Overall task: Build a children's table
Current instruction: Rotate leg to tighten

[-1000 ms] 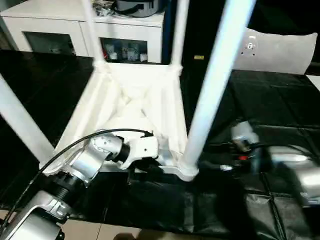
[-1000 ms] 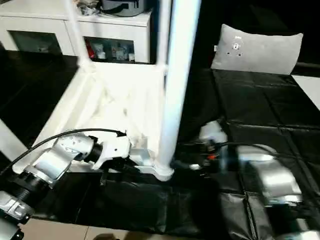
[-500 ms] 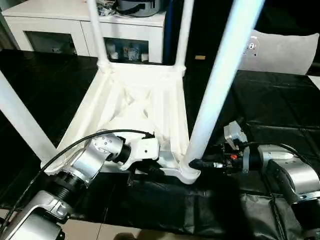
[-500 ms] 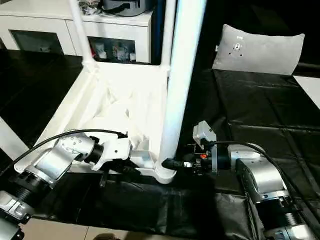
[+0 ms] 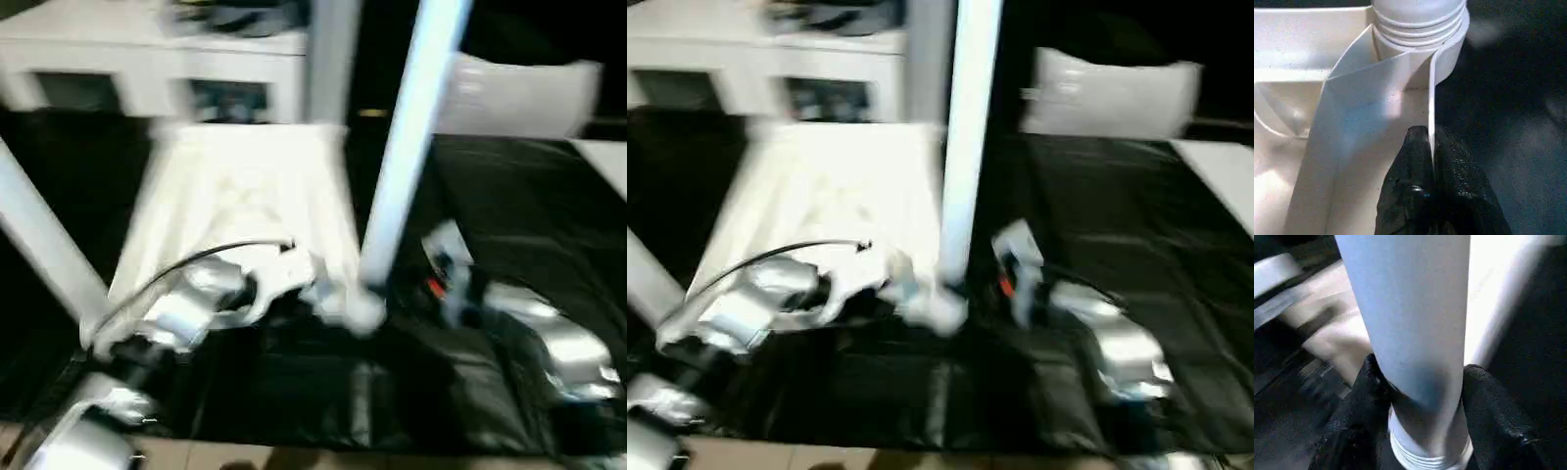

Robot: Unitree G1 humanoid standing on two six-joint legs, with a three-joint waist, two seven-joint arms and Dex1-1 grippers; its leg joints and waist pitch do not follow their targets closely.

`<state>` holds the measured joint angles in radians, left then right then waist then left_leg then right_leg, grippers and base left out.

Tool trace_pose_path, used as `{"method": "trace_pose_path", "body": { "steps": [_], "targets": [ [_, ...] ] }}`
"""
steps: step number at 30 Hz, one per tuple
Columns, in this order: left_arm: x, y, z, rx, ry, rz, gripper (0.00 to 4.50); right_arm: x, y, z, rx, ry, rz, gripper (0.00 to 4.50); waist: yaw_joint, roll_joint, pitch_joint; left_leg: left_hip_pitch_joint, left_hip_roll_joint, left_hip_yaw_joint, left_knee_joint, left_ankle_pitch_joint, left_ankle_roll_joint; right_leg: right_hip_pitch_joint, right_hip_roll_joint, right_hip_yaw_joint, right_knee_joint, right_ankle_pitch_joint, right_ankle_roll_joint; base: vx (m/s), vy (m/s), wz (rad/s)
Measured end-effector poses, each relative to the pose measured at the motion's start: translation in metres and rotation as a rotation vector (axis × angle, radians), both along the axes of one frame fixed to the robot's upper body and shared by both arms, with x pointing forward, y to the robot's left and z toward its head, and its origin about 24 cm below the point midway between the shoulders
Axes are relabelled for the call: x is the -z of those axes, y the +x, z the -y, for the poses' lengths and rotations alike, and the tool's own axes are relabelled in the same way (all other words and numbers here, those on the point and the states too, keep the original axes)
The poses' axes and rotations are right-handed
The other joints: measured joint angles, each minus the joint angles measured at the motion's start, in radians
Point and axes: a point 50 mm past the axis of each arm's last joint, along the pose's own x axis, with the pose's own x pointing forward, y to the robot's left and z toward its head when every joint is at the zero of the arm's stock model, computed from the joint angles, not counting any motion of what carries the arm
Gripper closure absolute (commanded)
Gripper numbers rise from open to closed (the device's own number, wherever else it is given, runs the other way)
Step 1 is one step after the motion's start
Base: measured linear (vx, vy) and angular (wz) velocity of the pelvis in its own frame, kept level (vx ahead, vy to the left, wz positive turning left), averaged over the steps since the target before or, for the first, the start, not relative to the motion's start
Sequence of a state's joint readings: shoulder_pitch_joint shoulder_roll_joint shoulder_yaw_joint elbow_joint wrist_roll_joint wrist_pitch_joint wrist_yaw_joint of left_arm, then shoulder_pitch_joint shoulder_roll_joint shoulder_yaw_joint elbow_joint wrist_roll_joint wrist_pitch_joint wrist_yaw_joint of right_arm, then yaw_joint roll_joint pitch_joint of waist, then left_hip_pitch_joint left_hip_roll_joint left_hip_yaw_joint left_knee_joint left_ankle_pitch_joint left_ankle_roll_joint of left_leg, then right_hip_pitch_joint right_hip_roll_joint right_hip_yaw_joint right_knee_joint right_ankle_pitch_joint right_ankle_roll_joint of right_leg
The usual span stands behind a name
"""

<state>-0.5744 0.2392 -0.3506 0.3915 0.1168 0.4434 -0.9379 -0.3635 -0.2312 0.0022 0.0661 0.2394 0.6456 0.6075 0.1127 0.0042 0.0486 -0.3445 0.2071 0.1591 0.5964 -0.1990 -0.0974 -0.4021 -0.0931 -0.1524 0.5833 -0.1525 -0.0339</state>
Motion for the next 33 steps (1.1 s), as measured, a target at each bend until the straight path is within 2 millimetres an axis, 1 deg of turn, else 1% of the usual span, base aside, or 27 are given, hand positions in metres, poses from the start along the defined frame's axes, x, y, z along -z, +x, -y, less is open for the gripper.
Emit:
{"method": "trace_pose_path", "body": {
  "steps": [1, 2, 3, 4, 5, 6, 8, 9, 10, 11, 12, 13, 14, 15, 16, 17, 18, 20, 25, 27, 30, 31, 33],
  "targets": [
    [0.000, 0.001, 0.004, -0.023, -0.001, 0.003, 4.50, 0.000, 0.003, -0.001, 0.046, -0.002, 0.000, 2.61, -0.004, 0.000, 0.000, 0.000, 0.000, -0.001, 0.000, 0.000, 0.000, 0.000, 0.000, -0.001, -0.001, 0.000, 0.000, 0.000, 0.000, 0.00],
    [0.000, 0.002, 0.008, -0.057, -0.008, 0.005, 4.50, 0.000, 0.006, -0.003, 0.092, 0.006, 0.001, 2.06, -0.006, 0.000, 0.000, -0.001, 0.000, -0.001, -0.001, 0.000, 0.000, 0.000, 0.000, -0.002, -0.003, 0.000, 0.000, 0.000, 0.000, 0.00],
    [0.000, 0.003, 0.012, -0.078, -0.015, 0.009, 4.50, 0.000, 0.007, -0.004, 0.121, 0.009, 0.006, 2.06, -0.006, 0.000, 0.000, -0.003, 0.000, -0.003, -0.001, 0.000, 0.000, 0.000, 0.000, -0.003, -0.004, 0.001, 0.001, 0.000, 0.000, 0.00],
    [0.000, 0.003, 0.014, -0.092, -0.021, 0.012, 4.50, 0.000, 0.008, -0.004, 0.136, 0.007, 0.014, 1.92, -0.005, 0.000, 0.000, -0.004, 0.000, -0.003, -0.001, 0.000, 0.000, 0.000, 0.000, -0.002, -0.005, 0.001, 0.001, 0.000, 0.000, 0.00],
    [0.000, 0.003, 0.014, -0.096, -0.023, 0.014, 4.50, 0.000, 0.008, -0.004, 0.142, 0.007, 0.017, 1.92, -0.004, 0.000, 0.000, -0.005, 0.000, -0.003, -0.001, 0.000, 0.000, 0.000, 0.000, -0.002, -0.005, 0.001, 0.002, 0.000, 0.000, 0.00],
    [0.000, 0.003, 0.016, -0.095, -0.027, 0.014, 4.50, 0.000, 0.008, -0.006, 0.145, 0.013, 0.020, 1.72, -0.001, 0.000, 0.000, -0.005, 0.000, -0.003, -0.001, -0.001, 0.001, 0.000, 0.000, -0.001, -0.005, 0.002, 0.002, 0.000, 0.000, 0.00],
    [-0.001, 0.002, 0.018, -0.085, -0.031, 0.016, 4.50, -0.001, 0.008, -0.005, 0.146, 0.014, 0.023, 1.72, 0.004, 0.000, 0.000, -0.005, -0.001, -0.003, -0.001, -0.002, 0.003, 0.000, 0.000, 0.000, -0.005, 0.002, 0.002, 0.000, 0.000, 0.00],
    [-0.001, 0.002, 0.019, -0.076, -0.031, 0.019, 4.50, -0.001, 0.008, -0.005, 0.140, 0.017, 0.028, 1.49, 0.007, 0.000, 0.000, -0.005, -0.001, -0.003, -0.002, -0.003, 0.004, 0.000, 0.000, 0.000, -0.005, 0.002, 0.002, 0.000, 0.000, 0.00],
    [-0.001, 0.001, 0.019, -0.072, -0.031, 0.020, 4.50, 0.000, 0.007, -0.005, 0.135, 0.019, 0.030, 1.49, 0.009, 0.000, 0.000, -0.006, -0.001, -0.002, -0.003, -0.003, 0.004, 0.000, 0.000, 0.000, -0.005, 0.002, 0.002, 0.000, 0.000, 0.00],
    [-0.002, 0.001, 0.018, -0.066, -0.031, 0.023, 4.50, 0.000, 0.006, -0.004, 0.123, 0.021, 0.033, 1.36, 0.011, 0.000, 0.000, -0.006, -0.001, -0.002, -0.005, -0.003, 0.004, -0.001, 0.000, 0.000, -0.005, 0.002, 0.002, 0.000, 0.000, 0.00],
    [-0.002, 0.000, 0.017, -0.057, -0.023, 0.028, 4.50, 0.002, 0.004, 0.000, 0.105, 0.018, 0.038, 1.26, 0.016, 0.000, 0.000, -0.006, -0.001, -0.002, -0.006, -0.003, 0.004, -0.001, 0.000, 0.000, -0.005, 0.002, 0.002, 0.000, 0.000, 0.00],
    [-0.001, 0.000, 0.016, -0.047, -0.021, 0.030, 4.50, 0.002, 0.002, 0.004, 0.085, 0.006, 0.040, 1.26, 0.018, 0.000, 0.000, -0.006, -0.001, -0.002, -0.006, -0.003, 0.004, -0.001, 0.000, 0.000, -0.005, 0.002, 0.002, 0.000, 0.000, 0.00],
    [-0.001, -0.001, 0.013, -0.032, -0.021, 0.030, 4.50, 0.004, 0.000, 0.007, 0.055, -0.006, 0.036, 1.05, 0.020, 0.000, 0.000, -0.005, -0.001, -0.002, -0.007, -0.003, 0.004, -0.002, 0.001, 0.000, -0.005, 0.002, 0.002, 0.000, 0.000, 0.00],
    [-0.001, -0.001, 0.010, -0.013, -0.018, 0.034, 4.50, 0.005, 0.000, 0.010, 0.026, -0.022, 0.046, 1.05, 0.022, 0.001, 0.000, -0.005, -0.001, -0.001, -0.007, -0.003, 0.004, -0.002, 0.001, 0.001, -0.004, 0.002, 0.002, 0.000, 0.000, 0.00],
    [-0.001, -0.002, 0.006, 0.007, -0.017, 0.037, 4.50, 0.004, 0.000, 0.014, 0.007, -0.038, 0.059, 0.98, 0.025, 0.001, 0.000, -0.005, -0.001, -0.001, -0.007, -0.003, 0.004, -0.002, 0.001, 0.001, -0.004, 0.002, 0.002, 0.000, 0.000, 0.00],
    [-0.001, -0.003, 0.003, 0.025, -0.015, 0.038, 4.50, 0.004, 0.000, 0.020, -0.004, -0.049, 0.071, 0.81, 0.028, 0.001, 0.000, -0.005, 0.000, -0.001, -0.007, -0.003, 0.004, -0.002, 0.001, 0.001, -0.004, 0.002, 0.002, 0.000, 0.000, 0.00],
    [-0.001, -0.004, 0.000, 0.051, -0.011, 0.041, 4.50, 0.003, -0.001, 0.023, -0.040, -0.055, 0.085, 0.81, 0.031, 0.001, 0.000, -0.005, -0.001, -0.001, -0.006, -0.003, 0.004, -0.001, 0.001, 0.001, -0.004, 0.002, 0.002, 0.000, 0.000, 0.00],
    [-0.001, -0.006, -0.006, 0.102, -0.004, 0.044, 4.50, 0.000, -0.003, 0.028, -0.111, -0.050, 0.104, 0.66, 0.033, 0.001, 0.000, -0.005, -0.001, -0.001, -0.005, -0.003, 0.004, -0.001, 0.001, 0.001, -0.004, 0.002, 0.002, 0.000, 0.000, 0.00],
    [-0.001, -0.010, -0.013, 0.212, -0.006, 0.047, 4.50, -0.007, -0.009, 0.037, -0.282, -0.057, 0.116, 0.66, 0.057, 0.001, 0.000, -0.005, -0.001, -0.001, -0.004, -0.003, 0.005, -0.001, 0.000, 0.002, -0.004, 0.002, 0.002, 0.000, 0.000, 0.00],
    [-0.002, -0.013, -0.016, 0.262, -0.008, 0.039, 4.50, -0.010, -0.015, 0.042, -0.373, -0.063, 0.104, 0.66, 0.065, 0.001, 0.000, -0.005, 0.000, -0.001, -0.004, -0.003, 0.005, -0.001, 0.000, 0.002, -0.004, 0.002, 0.002, 0.000, 0.000, 0.00],
    [-0.003, -0.017, -0.023, 0.339, 0.004, 0.028, 4.50, -0.009, -0.026, 0.049, -0.493, -0.054, 0.064, 0.66, 0.072, 0.000, 0.000, -0.006, 0.000, -0.001, -0.004, -0.003, 0.005, -0.001, 0.000, 0.002, -0.003, 0.002, 0.002, 0.000, 0.000, 0.00],
    [-0.003, -0.017, -0.025, 0.355, 0.008, 0.025, 4.50, -0.009, -0.028, 0.049, -0.521, -0.046, 0.056, 0.82, 0.073, 0.000, 0.000, -0.006, 0.000, 0.000, -0.004, -0.003, 0.005, -0.001, 0.000, 0.002, -0.003, 0.002, 0.002, 0.000, 0.000, 0.00],
    [-0.003, -0.020, -0.026, 0.398, 0.014, 0.013, 4.50, -0.008, -0.031, 0.046, -0.580, -0.021, 0.041, 1.01, 0.081, 0.000, 0.000, -0.005, 0.000, 0.000, -0.004, -0.003, 0.005, -0.001, 0.000, 0.002, -0.003, 0.002, 0.002, 0.000, 0.000, 0.00]
  ]
}}
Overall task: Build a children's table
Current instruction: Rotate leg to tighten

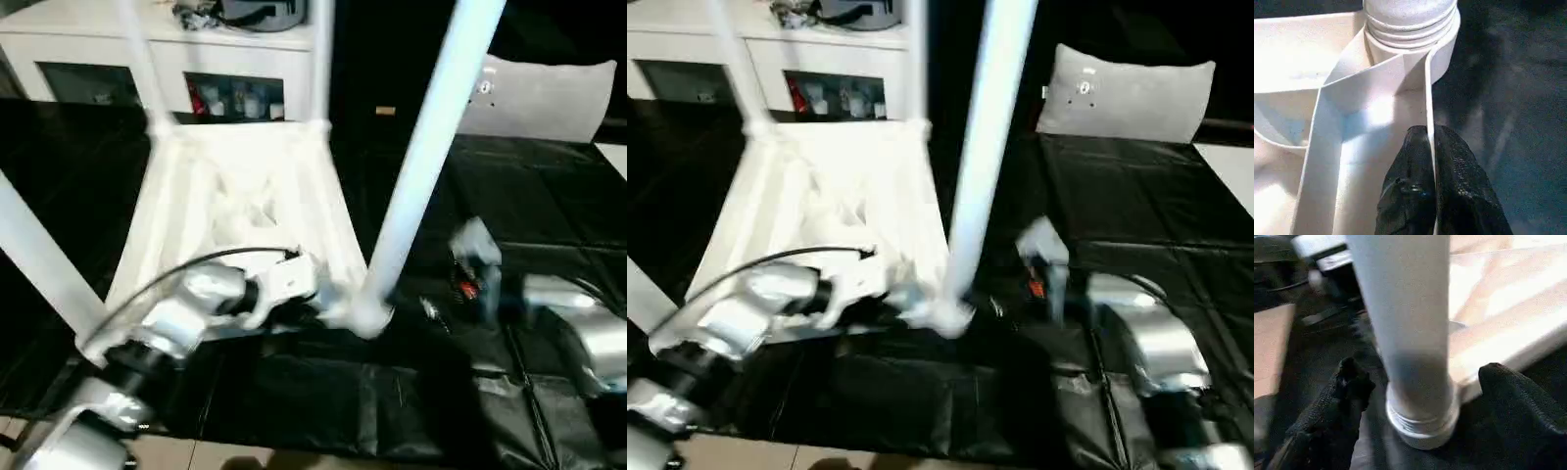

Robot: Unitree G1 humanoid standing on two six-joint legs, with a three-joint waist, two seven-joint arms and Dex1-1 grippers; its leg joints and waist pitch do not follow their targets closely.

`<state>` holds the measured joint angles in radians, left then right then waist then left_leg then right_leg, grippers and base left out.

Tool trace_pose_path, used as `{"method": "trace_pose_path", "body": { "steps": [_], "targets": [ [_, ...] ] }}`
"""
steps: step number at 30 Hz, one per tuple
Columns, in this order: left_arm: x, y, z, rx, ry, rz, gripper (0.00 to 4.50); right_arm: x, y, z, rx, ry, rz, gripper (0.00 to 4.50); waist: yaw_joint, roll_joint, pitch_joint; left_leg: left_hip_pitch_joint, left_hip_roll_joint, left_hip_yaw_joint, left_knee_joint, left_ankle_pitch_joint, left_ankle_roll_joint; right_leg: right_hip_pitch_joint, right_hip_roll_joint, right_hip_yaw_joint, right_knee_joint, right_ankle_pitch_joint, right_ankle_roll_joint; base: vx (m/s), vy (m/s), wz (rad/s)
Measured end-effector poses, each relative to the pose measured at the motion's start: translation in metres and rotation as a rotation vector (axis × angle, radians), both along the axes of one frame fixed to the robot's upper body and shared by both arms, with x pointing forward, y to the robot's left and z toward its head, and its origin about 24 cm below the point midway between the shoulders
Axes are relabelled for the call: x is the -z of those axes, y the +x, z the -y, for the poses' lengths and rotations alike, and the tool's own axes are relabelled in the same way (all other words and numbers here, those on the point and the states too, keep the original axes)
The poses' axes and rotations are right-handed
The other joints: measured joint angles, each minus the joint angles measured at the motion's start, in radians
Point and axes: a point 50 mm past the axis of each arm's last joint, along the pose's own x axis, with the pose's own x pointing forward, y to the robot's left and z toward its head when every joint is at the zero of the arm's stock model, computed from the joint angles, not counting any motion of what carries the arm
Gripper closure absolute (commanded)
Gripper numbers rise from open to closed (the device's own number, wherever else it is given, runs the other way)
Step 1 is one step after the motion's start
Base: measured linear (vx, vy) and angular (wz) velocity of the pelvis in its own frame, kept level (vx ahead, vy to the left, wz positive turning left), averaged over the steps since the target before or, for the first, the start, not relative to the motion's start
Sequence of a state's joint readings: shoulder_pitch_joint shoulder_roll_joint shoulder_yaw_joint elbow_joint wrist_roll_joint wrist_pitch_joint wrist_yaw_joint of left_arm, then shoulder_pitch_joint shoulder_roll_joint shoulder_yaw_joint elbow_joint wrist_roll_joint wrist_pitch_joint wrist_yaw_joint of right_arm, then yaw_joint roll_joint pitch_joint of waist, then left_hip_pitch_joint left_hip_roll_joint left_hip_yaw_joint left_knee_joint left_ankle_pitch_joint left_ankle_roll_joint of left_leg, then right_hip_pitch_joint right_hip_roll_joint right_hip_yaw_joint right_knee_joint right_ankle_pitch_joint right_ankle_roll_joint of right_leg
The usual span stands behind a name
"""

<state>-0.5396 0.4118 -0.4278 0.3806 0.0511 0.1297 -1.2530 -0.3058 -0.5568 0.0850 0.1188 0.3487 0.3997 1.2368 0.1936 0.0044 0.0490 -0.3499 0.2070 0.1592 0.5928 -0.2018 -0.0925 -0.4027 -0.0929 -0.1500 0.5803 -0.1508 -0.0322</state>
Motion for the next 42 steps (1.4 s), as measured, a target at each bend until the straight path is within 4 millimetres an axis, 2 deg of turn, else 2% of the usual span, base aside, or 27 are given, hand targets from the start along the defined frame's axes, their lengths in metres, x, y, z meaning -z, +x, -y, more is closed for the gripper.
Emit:
{"method": "trace_pose_path", "body": {
  "steps": [2, 7, 8, 10, 11, 20, 22, 23, 25, 27, 30, 32, 34, 35, 38, 39, 42],
  "targets": [
    [0.001, -0.002, 0.001, 0.038, 0.001, -0.010, 4.50, 0.000, -0.001, -0.002, -0.034, 0.016, -0.011, 1.13, 0.007, 0.000, 0.000, 0.001, 0.000, 0.000, 0.001, 0.000, 0.000, 0.000, -0.001, 0.000, 0.000, 0.000, 0.000, 0.000, 0.000, 0.00],
    [0.001, -0.005, 0.003, 0.078, 0.001, -0.019, 4.50, 0.005, -0.003, -0.004, -0.093, 0.026, -0.028, 1.56, 0.007, 0.000, 0.000, 0.001, 0.000, 0.000, 0.003, 0.001, 0.001, 0.001, -0.001, 0.001, 0.000, 0.000, 0.000, 0.000, 0.000, 0.00],
    [0.001, -0.005, 0.004, 0.081, 0.001, -0.018, 4.50, 0.008, -0.004, -0.004, -0.099, 0.025, -0.041, 1.78, 0.006, -0.001, 0.000, 0.001, 0.000, 0.000, 0.003, 0.001, 0.001, 0.001, -0.001, 0.001, 0.000, 0.000, 0.000, 0.000, 0.000, 0.00],
    [0.001, -0.005, 0.004, 0.085, -0.001, -0.016, 4.50, 0.010, -0.005, -0.004, -0.109, 0.028, -0.055, 1.90, 0.006, -0.001, 0.000, 0.000, 0.000, 0.000, 0.003, 0.001, 0.001, 0.001, -0.001, 0.001, 0.001, 0.000, 0.000, 0.000, 0.000, 0.00],
    [0.001, -0.006, 0.005, 0.088, -0.003, -0.016, 4.50, 0.010, -0.005, -0.004, -0.114, 0.029, -0.058, 2.13, 0.006, -0.001, 0.000, 0.000, 0.000, 0.000, 0.003, 0.001, 0.001, 0.001, -0.001, 0.001, 0.001, 0.000, 0.000, 0.000, 0.000, 0.00],
    [0.001, -0.006, 0.005, 0.102, -0.006, -0.022, 4.50, 0.011, -0.005, -0.004, -0.127, 0.034, -0.065, 2.23, 0.007, -0.001, 0.000, 0.000, 0.000, 0.000, 0.003, 0.001, 0.002, 0.000, -0.001, 0.001, 0.001, 0.000, 0.000, 0.000, 0.000, 0.00],
    [0.001, -0.006, 0.005, 0.093, -0.007, -0.025, 4.50, 0.011, -0.005, -0.004, -0.121, 0.036, -0.065, 2.45, 0.007, -0.001, 0.000, 0.000, 0.000, 0.000, 0.003, 0.001, 0.001, 0.000, -0.001, 0.001, 0.001, 0.000, 0.000, 0.000, 0.000, 0.00],
    [0.001, -0.005, 0.005, 0.068, -0.010, -0.033, 4.50, 0.012, -0.004, -0.006, -0.103, 0.041, -0.062, 2.49, 0.006, -0.001, 0.000, 0.000, 0.000, 0.000, 0.003, 0.001, 0.001, 0.001, -0.001, 0.001, 0.002, 0.000, 0.000, 0.000, 0.000, 0.00],
    [0.002, 0.003, 0.004, -0.098, -0.021, -0.051, 4.50, 0.015, 0.004, -0.018, 0.055, 0.052, -0.038, 2.52, -0.003, -0.001, 0.000, 0.001, 0.000, 0.001, 0.004, 0.002, 0.000, 0.001, -0.001, 0.002, 0.005, 0.000, 0.000, 0.000, 0.000, 0.00],
    [0.003, 0.010, 0.007, -0.219, -0.028, -0.049, 4.50, 0.017, 0.013, -0.025, 0.219, 0.055, -0.020, 2.57, -0.035, -0.001, 0.000, 0.002, 0.000, 0.001, 0.005, 0.003, -0.002, 0.000, -0.001, 0.001, 0.005, 0.000, 0.000, 0.000, 0.000, 0.00],
    [0.004, 0.016, 0.023, -0.381, -0.051, -0.048, 4.50, 0.016, 0.031, -0.033, 0.440, 0.043, -0.012, 2.58, -0.072, -0.002, 0.000, 0.002, 0.000, 0.001, 0.005, 0.003, -0.002, 0.000, -0.001, 0.000, 0.004, 0.000, 0.000, 0.000, 0.000, 0.00],
    [0.005, 0.019, 0.029, -0.456, -0.053, -0.033, 4.50, 0.016, 0.039, -0.039, 0.556, 0.029, 0.004, 2.58, -0.086, -0.001, 0.000, 0.003, 0.000, 0.000, 0.005, 0.003, -0.002, 0.000, 0.000, -0.001, 0.004, 0.000, 0.000, 0.000, 0.000, 0.00],
    [0.005, 0.021, 0.032, -0.509, -0.059, -0.031, 4.50, 0.016, 0.043, -0.044, 0.617, 0.035, 0.004, 2.58, -0.088, -0.001, 0.000, 0.002, 0.000, -0.001, 0.004, 0.003, -0.003, 0.000, 0.000, -0.002, 0.004, 0.000, 0.000, 0.000, 0.000, 0.00],
    [0.004, 0.021, 0.035, -0.536, -0.064, -0.030, 4.50, 0.016, 0.045, -0.045, 0.651, 0.053, -0.001, 2.04, -0.085, -0.001, 0.000, 0.002, 0.000, -0.001, 0.004, 0.003, -0.002, 0.000, 0.000, -0.002, 0.004, 0.000, 0.000, 0.000, 0.000, 0.00],
    [0.003, 0.021, 0.040, -0.546, -0.069, -0.031, 4.50, 0.018, 0.044, -0.045, 0.672, 0.082, -0.024, 1.80, -0.079, -0.001, -0.001, -0.001, 0.000, -0.001, 0.002, 0.002, 0.000, 0.000, 0.000, -0.001, -0.001, 0.001, 0.000, 0.000, 0.000, 0.00],
    [0.002, 0.020, 0.041, -0.538, -0.069, -0.029, 4.50, 0.019, 0.043, -0.045, 0.672, 0.080, -0.026, 1.56, -0.077, -0.001, -0.001, -0.001, 0.000, -0.001, 0.002, 0.001, 0.001, 0.000, 0.000, 0.000, -0.001, 0.001, 0.001, 0.000, 0.000, 0.00],
    [0.001, 0.018, 0.043, -0.511, -0.064, -0.015, 4.50, 0.018, 0.041, -0.040, 0.624, 0.057, -0.011, 1.43, -0.070, -0.001, -0.001, -0.002, 0.000, 0.000, 0.001, 0.000, 0.003, -0.001, 0.000, 0.000, -0.001, 0.000, 0.001, 0.000, 0.000, 0.00]
  ]
}}
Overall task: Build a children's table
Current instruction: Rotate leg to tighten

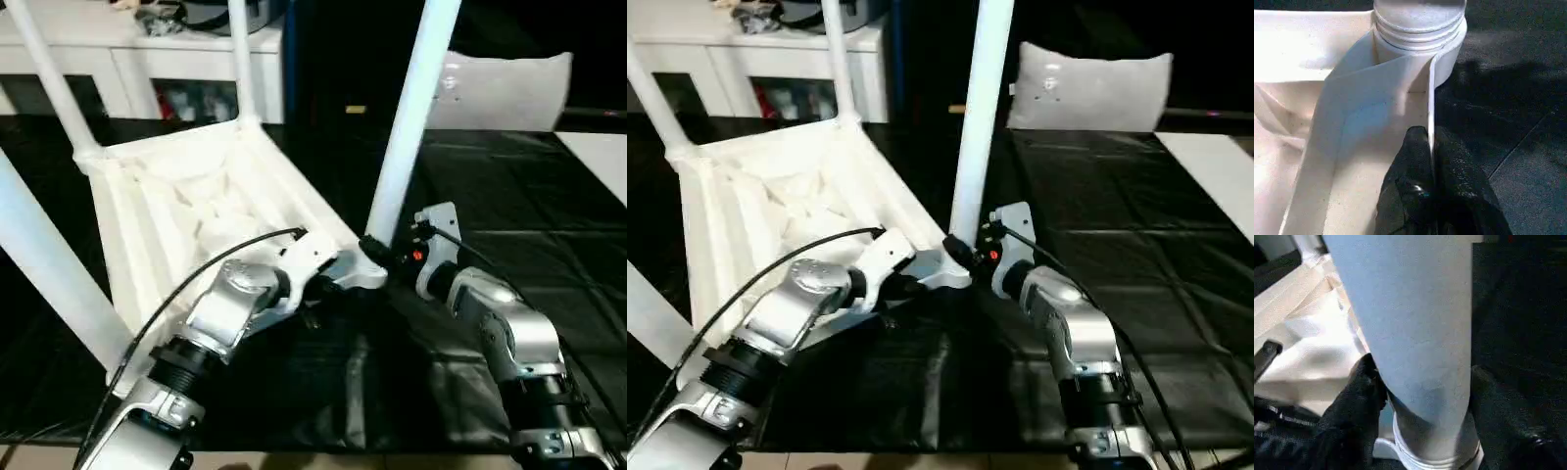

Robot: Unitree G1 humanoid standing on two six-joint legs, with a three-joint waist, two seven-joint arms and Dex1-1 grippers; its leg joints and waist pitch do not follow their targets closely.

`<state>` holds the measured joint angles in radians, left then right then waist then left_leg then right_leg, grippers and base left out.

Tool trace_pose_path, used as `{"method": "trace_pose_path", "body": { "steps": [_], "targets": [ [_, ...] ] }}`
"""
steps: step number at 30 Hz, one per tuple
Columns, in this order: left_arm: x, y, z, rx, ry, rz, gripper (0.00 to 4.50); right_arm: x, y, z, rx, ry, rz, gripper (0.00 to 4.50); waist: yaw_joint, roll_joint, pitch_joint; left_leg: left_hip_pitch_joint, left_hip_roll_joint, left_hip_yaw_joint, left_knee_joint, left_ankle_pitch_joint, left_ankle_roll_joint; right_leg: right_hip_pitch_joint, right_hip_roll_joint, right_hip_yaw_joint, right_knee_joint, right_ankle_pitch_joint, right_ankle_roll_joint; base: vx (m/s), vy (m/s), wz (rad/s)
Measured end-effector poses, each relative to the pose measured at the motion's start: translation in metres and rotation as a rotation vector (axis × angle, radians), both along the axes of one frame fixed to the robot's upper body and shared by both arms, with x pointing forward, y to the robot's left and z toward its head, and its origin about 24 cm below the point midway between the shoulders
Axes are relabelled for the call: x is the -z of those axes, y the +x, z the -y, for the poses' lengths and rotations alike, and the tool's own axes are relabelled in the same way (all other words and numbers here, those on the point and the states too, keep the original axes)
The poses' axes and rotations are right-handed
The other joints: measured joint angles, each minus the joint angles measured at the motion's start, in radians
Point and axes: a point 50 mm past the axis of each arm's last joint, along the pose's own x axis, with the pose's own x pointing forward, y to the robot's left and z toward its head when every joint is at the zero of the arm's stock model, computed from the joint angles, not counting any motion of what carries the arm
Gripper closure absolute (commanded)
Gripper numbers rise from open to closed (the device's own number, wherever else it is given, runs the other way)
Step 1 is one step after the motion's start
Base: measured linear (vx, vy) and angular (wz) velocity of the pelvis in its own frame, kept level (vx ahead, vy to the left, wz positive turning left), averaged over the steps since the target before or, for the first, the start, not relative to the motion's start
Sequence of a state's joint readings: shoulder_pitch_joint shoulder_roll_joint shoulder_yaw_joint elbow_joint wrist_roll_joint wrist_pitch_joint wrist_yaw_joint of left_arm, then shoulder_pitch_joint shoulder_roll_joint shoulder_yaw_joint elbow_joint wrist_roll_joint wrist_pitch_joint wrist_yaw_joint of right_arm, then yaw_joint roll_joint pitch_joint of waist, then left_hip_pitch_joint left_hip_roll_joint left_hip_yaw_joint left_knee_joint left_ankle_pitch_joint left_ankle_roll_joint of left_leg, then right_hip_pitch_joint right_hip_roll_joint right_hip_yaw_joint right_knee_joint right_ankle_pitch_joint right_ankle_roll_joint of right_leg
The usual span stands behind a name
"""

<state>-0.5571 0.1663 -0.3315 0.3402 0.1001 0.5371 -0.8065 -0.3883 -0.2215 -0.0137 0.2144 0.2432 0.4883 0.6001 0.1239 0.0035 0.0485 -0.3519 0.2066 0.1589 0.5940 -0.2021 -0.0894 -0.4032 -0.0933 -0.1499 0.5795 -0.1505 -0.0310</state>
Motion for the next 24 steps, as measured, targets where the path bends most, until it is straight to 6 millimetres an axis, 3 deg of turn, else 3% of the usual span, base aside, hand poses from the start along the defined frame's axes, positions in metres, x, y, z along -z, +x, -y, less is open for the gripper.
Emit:
{"method": "trace_pose_path", "body": {
  "steps": [3, 8, 12, 17, 24],
  "targets": [
    [0.000, -0.001, -0.004, 0.021, 0.008, 0.004, 4.50, 0.001, -0.004, 0.007, -0.054, -0.024, 0.016, 1.05, 0.007, 0.000, 0.000, 0.000, 0.000, 0.001, -0.002, 0.000, 0.000, -0.001, 0.000, 0.000, 0.000, 0.000, -0.001, 0.000, 0.000, 0.00],
    [0.001, -0.005, -0.018, 0.141, 0.027, 0.046, 4.50, -0.005, -0.012, 0.038, -0.164, -0.121, 0.056, 0.61, 0.020, 0.001, 0.000, 0.002, 0.000, 0.002, -0.003, 0.000, -0.001, -0.001, 0.000, 0.000, 0.000, -0.001, -0.001, 0.000, 0.000, 0.00],
    [0.001, -0.009, -0.027, 0.226, 0.030, 0.039, 4.50, -0.011, -0.015, 0.045, -0.261, -0.126, 0.077, 0.24, 0.027, 0.000, 0.001, 0.002, 0.001, 0.002, -0.001, 0.001, -0.001, 0.000, 0.000, 0.000, 0.001, 0.000, -0.001, 0.000, 0.000, 0.00],
    [0.000, -0.014, -0.034, 0.338, 0.035, 0.015, 4.50, -0.019, -0.021, 0.056, -0.401, -0.147, 0.088, 0.24, 0.047, -0.001, 0.000, 0.003, 0.000, 0.002, 0.003, 0.001, 0.000, 0.000, -0.001, 0.002, 0.001, 0.001, 0.000, 0.000, 0.000, 0.00],
    [-0.002, -0.016, -0.048, 0.481, 0.053, -0.019, 4.50, -0.014, -0.033, 0.050, -0.656, -0.105, 0.038, 0.24, 0.058, -0.002, 0.000, 0.002, 0.001, 0.004, 0.003, 0.002, 0.000, 0.000, -0.001, 0.001, 0.003, 0.000, 0.000, 0.000, 0.000, 0.00]
  ]
}}
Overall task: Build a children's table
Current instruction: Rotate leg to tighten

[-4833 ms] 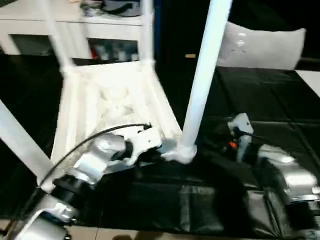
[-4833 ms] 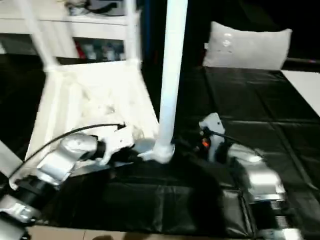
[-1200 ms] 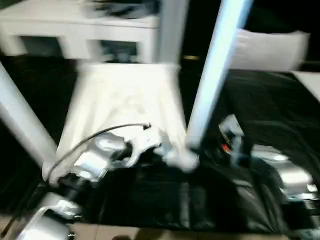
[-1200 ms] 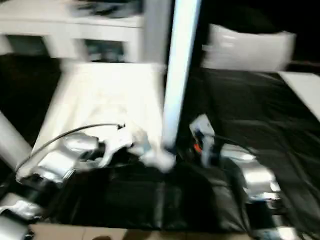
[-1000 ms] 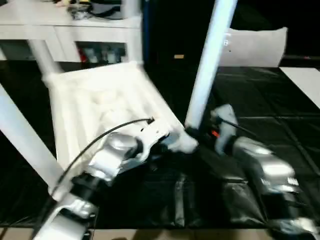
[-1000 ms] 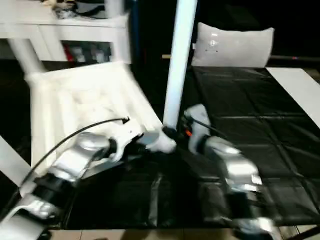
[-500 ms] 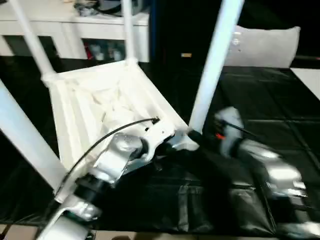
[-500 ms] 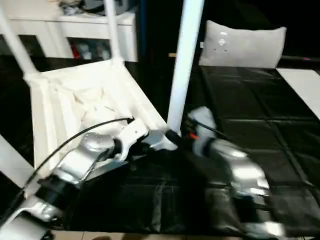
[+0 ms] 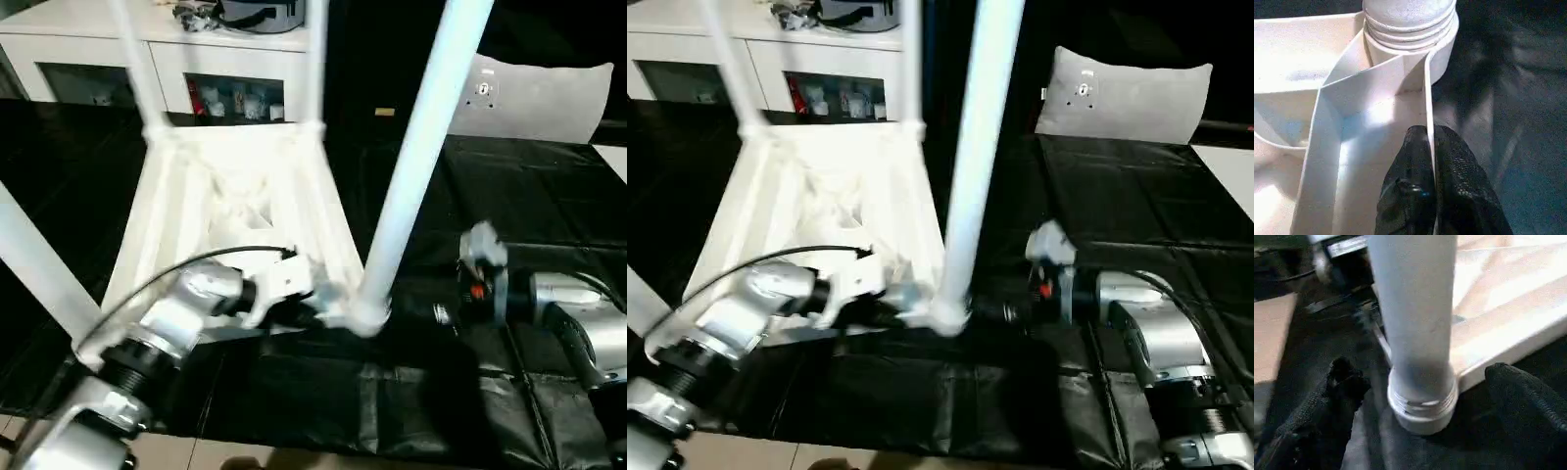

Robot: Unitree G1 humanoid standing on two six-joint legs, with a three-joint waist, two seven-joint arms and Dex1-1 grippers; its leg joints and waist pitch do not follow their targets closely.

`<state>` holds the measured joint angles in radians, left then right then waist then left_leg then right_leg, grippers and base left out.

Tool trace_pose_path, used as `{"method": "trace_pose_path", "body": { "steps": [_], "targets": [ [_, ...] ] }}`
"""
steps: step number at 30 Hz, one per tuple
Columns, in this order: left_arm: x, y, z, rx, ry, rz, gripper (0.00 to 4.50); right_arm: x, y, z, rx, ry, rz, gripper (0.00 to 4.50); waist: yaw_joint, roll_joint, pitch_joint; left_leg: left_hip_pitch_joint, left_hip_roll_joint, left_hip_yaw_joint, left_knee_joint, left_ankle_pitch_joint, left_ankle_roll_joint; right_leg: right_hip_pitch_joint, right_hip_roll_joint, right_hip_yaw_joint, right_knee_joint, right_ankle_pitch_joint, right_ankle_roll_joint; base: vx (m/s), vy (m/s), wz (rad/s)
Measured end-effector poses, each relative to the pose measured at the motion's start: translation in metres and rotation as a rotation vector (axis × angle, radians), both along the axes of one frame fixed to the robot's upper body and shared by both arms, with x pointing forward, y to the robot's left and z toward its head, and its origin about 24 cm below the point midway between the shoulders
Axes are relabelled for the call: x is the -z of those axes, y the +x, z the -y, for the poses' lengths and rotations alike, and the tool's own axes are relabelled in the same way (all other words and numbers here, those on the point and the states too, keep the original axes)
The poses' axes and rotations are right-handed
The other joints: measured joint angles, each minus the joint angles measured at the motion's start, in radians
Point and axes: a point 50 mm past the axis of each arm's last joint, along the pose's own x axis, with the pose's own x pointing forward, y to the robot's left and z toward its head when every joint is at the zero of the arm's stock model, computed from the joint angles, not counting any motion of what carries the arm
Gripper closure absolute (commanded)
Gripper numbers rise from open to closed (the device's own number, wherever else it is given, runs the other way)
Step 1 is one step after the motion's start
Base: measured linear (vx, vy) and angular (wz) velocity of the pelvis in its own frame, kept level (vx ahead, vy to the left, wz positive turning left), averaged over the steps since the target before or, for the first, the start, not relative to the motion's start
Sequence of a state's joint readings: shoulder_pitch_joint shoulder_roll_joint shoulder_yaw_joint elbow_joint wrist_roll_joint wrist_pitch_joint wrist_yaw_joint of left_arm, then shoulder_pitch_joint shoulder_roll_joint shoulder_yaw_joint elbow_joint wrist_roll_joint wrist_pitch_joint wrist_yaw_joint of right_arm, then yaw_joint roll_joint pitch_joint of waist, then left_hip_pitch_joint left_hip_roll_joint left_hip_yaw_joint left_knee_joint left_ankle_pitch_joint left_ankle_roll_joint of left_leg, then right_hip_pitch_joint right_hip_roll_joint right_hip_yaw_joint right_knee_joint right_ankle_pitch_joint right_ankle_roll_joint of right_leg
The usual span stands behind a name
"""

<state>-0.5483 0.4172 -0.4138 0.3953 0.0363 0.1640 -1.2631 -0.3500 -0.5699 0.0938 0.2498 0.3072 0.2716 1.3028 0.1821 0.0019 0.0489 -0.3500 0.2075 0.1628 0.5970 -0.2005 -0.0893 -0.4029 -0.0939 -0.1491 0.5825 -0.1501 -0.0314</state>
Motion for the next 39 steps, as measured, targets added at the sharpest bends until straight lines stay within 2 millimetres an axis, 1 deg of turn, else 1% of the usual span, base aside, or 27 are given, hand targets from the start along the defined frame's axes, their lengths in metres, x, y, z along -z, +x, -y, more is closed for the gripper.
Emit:
{"method": "trace_pose_path", "body": {
  "steps": [1, 2, 3, 5, 6, 8, 11, 12, 15, 16, 19, 23, 28, 31, 33, 36, 37, 39],
  "targets": [
    [0.000, -0.001, 0.000, 0.014, 0.001, -0.004, 4.50, 0.001, 0.000, 0.000, -0.007, -0.002, 0.001, 0.24, 0.004, 0.000, 0.000, 0.000, 0.000, 0.000, 0.000, 0.000, 0.000, 0.000, 0.000, 0.000, 0.000, 0.000, 0.000, 0.000, 0.000, 0.00],
    [0.000, -0.001, 0.001, 0.031, 0.002, -0.007, 4.50, 0.001, 0.000, -0.001, -0.012, 0.000, 0.007, 0.49, 0.008, 0.000, 0.000, 0.000, 0.000, 0.000, 0.001, 0.000, 0.000, 0.000, 0.000, 0.000, 0.000, 0.000, 0.000, 0.000, 0.000, 0.00],
    [0.000, -0.003, 0.002, 0.056, 0.003, -0.014, 4.50, 0.001, 0.000, -0.002, -0.020, 0.008, 0.011, 0.57, 0.013, 0.000, 0.000, 0.000, 0.000, 0.000, 0.002, 0.000, 0.000, 0.000, 0.000, 0.001, 0.000, 0.000, 0.000, 0.000, 0.000, 0.00],
    [0.000, -0.004, 0.004, 0.082, 0.004, -0.025, 4.50, 0.002, -0.001, -0.006, -0.042, 0.025, 0.002, 0.61, 0.017, 0.000, 0.000, 0.000, 0.000, 0.001, 0.002, 0.000, 0.000, 0.000, 0.000, 0.001, 0.001, 0.000, 0.000, 0.000, 0.000, 0.00],
    [0.000, -0.005, 0.005, 0.093, 0.005, -0.027, 4.50, 0.003, -0.002, -0.010, -0.064, 0.039, -0.007, 0.92, 0.018, 0.000, 0.000, 0.000, 0.000, 0.001, 0.002, 0.000, 0.000, 0.000, 0.000, 0.001, 0.001, 0.000, 0.000, 0.000, 0.000, 0.00],
    [0.000, -0.005, 0.006, 0.114, 0.005, -0.028, 4.50, 0.003, -0.004, -0.014, -0.085, 0.055, -0.015, 1.00, 0.018, 0.000, 0.000, 0.000, 0.000, 0.001, 0.002, 0.000, 0.000, 0.000, 0.000, 0.001, 0.002, 0.000, 0.000, 0.000, 0.000, 0.00],
    [0.001, -0.005, 0.006, 0.121, 0.002, -0.028, 4.50, 0.004, -0.004, -0.018, -0.103, 0.075, -0.024, 1.35, 0.017, 0.000, 0.000, 0.000, 0.000, 0.001, 0.002, 0.000, 0.000, 0.000, 0.000, 0.001, 0.002, 0.000, 0.000, 0.000, 0.000, 0.00],
    [0.001, -0.005, 0.006, 0.122, 0.001, -0.028, 4.50, 0.004, -0.004, -0.018, -0.105, 0.079, -0.026, 1.35, 0.017, 0.000, 0.000, 0.000, 0.000, 0.001, 0.002, 0.000, 0.000, 0.000, 0.000, 0.001, 0.002, 0.000, 0.000, 0.000, 0.000, 0.00],
    [0.001, -0.005, 0.006, 0.122, -0.001, -0.030, 4.50, 0.004, -0.004, -0.021, -0.129, 0.093, -0.048, 1.56, 0.016, 0.000, 0.000, 0.000, 0.000, 0.000, 0.002, 0.000, 0.000, 0.000, 0.000, 0.001, 0.002, 0.000, 0.000, 0.000, 0.000, 0.00],
    [0.001, -0.005, 0.006, 0.122, -0.001, -0.030, 4.50, 0.003, -0.003, -0.023, -0.140, 0.101, -0.053, 1.79, 0.016, 0.000, 0.000, 0.000, 0.000, 0.000, 0.002, 0.000, 0.000, 0.000, 0.000, 0.001, 0.002, 0.000, 0.000, 0.000, 0.000, 0.00],
    [0.001, -0.005, 0.006, 0.123, -0.002, -0.029, 4.50, 0.000, -0.002, -0.029, -0.169, 0.116, -0.070, 1.91, 0.018, -0.001, 0.000, 0.000, 0.000, 0.000, 0.002, 0.000, 0.000, 0.000, 0.000, 0.000, 0.002, 0.000, 0.000, 0.000, 0.000, 0.00],
    [0.001, -0.005, 0.006, 0.124, -0.002, -0.032, 4.50, 0.001, -0.002, -0.030, -0.169, 0.129, -0.096, 2.30, 0.018, -0.001, 0.000, 0.000, 0.000, 0.000, 0.003, 0.000, 0.000, 0.000, 0.000, 0.001, 0.002, 0.000, 0.000, 0.000, 0.000, 0.00],
    [0.002, -0.004, 0.005, 0.070, -0.015, -0.067, 4.50, 0.004, -0.005, -0.031, -0.098, 0.154, -0.091, 2.42, 0.016, 0.000, 0.000, 0.001, 0.000, 0.000, 0.002, 0.000, 0.000, 0.001, 0.000, 0.001, 0.003, 0.000, 0.000, 0.000, 0.000, 0.00],
    [0.003, 0.000, 0.003, -0.017, -0.016, -0.066, 4.50, 0.006, 0.001, -0.035, 0.009, 0.158, -0.078, 2.44, 0.006, -0.001, 0.000, 0.002, 0.000, 0.000, 0.003, 0.000, -0.001, 0.002, 0.000, 0.002, 0.003, 0.000, 0.000, 0.000, 0.000, 0.00],
    [0.004, 0.005, 0.005, -0.120, -0.025, -0.062, 4.50, 0.008, 0.008, -0.041, 0.141, 0.149, -0.061, 2.45, -0.019, -0.001, 0.000, 0.003, 0.000, 0.000, 0.003, 0.001, -0.002, 0.003, 0.000, 0.002, 0.003, 0.000, 0.000, 0.000, 0.000, 0.00],
    [0.006, 0.012, 0.012, -0.289, -0.046, -0.047, 4.50, 0.007, 0.026, -0.051, 0.375, 0.130, -0.024, 2.46, -0.068, -0.002, 0.000, 0.004, 0.001, -0.003, 0.004, 0.002, -0.004, 0.002, 0.000, -0.003, -0.002, 0.000, 0.000, 0.000, 0.000, 0.00],
    [0.006, 0.014, 0.014, -0.334, -0.052, -0.040, 4.50, 0.007, 0.032, -0.055, 0.441, 0.126, -0.013, 2.47, -0.081, -0.002, 0.000, 0.004, 0.001, -0.004, 0.004, 0.002, -0.004, 0.002, 0.000, -0.006, -0.005, 0.000, 0.000, 0.000, 0.000, 0.00],
    [0.006, 0.018, 0.023, -0.421, -0.051, -0.016, 4.50, 0.009, 0.042, -0.064, 0.593, 0.132, -0.028, 2.47, -0.099, -0.002, 0.000, 0.004, 0.001, -0.007, 0.004, 0.002, -0.004, 0.001, 0.000, -0.008, -0.007, 0.000, 0.000, 0.000, 0.000, 0.00]
  ]
}}
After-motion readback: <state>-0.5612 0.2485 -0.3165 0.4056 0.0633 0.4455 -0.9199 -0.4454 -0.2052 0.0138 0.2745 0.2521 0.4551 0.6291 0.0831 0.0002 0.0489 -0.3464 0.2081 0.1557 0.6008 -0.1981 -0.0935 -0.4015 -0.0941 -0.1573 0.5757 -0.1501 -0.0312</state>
